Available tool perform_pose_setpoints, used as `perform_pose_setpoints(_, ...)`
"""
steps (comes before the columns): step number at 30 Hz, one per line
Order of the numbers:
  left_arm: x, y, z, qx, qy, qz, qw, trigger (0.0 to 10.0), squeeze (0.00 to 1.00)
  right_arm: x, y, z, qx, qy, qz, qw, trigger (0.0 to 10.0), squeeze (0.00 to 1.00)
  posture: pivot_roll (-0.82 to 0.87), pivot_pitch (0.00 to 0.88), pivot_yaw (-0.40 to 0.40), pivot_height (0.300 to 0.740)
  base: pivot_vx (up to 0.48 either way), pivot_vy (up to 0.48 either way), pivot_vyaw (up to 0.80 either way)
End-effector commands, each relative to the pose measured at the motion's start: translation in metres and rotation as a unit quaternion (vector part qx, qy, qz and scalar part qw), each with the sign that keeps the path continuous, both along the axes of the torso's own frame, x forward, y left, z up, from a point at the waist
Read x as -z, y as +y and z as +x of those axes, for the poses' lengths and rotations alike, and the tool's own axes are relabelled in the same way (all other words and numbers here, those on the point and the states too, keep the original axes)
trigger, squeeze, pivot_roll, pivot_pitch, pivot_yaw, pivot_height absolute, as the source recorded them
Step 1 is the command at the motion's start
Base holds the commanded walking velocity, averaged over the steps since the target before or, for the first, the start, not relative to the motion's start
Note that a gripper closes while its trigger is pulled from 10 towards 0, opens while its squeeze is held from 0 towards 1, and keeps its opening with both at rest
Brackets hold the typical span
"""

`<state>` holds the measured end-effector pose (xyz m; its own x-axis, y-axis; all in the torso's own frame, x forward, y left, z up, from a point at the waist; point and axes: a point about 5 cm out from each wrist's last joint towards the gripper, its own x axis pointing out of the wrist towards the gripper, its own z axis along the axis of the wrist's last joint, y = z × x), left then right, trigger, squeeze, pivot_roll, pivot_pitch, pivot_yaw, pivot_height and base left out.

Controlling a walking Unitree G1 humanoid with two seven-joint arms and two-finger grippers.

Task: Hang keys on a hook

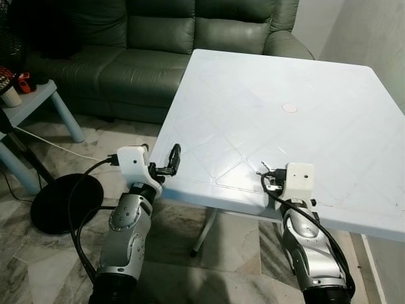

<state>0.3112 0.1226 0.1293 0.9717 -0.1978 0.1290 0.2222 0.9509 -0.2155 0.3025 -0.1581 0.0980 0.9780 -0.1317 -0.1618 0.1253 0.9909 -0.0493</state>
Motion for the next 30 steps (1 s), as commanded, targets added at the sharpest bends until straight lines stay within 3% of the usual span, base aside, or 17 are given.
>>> perform_pose_setpoints(1, -0.0049, -0.0003, 0.0022, -0.003, -0.009, 0.002, 1.000, 10.0, 0.00, 0.0027, -0.0048, -0.0012, 0.004, 0.005, 0.000, 1.000, 10.0, 0.00, -0.03, 0.074, -0.037, 0.732, 0.000, 0.000, 0.00)
perform_pose_setpoints(22, -0.0053, 0.0013, 0.0021, -0.006, -0.008, 0.002, 1.000, 10.0, 0.00, 0.0067, -0.0033, -0.0055, -0.022, 0.013, -0.006, 1.000, 10.0, 0.00, -0.03, 0.082, -0.041, 0.732, 0.000, 0.000, 0.00)
perform_pose_setpoints(23, -0.0052, 0.0014, 0.0020, -0.006, -0.008, 0.002, 1.000, 10.0, 0.00, 0.0069, -0.0027, -0.0057, -0.026, 0.012, -0.007, 1.000, 5.8, 0.00, -0.03, 0.082, -0.041, 0.732, 0.000, 0.000, 0.00)
perform_pose_setpoints(24, -0.0052, 0.0014, 0.0020, -0.006, -0.008, 0.002, 1.000, 10.0, 0.00, 0.0069, -0.0027, -0.0057, -0.026, 0.012, -0.007, 1.000, 5.8, 0.00, -0.03, 0.082, -0.041, 0.732, 0.000, 0.000, 0.00)
perform_pose_setpoints(25, -0.0051, 0.0014, 0.0019, -0.006, -0.008, 0.002, 1.000, 10.0, 0.00, 0.0072, -0.0027, -0.0060, -0.024, 0.012, -0.005, 1.000, 0.0, 0.00, -0.03, 0.082, -0.041, 0.732, 0.000, 0.000, 0.00)
perform_pose_setpoints(30, -0.0052, 0.0020, 0.0015, -0.007, -0.008, 0.002, 1.000, 10.0, 0.00, 0.0077, -0.0026, -0.0071, -0.022, 0.012, -0.001, 1.000, 0.0, 0.00, -0.03, 0.089, -0.040, 0.732, 0.000, 0.000, 0.00)
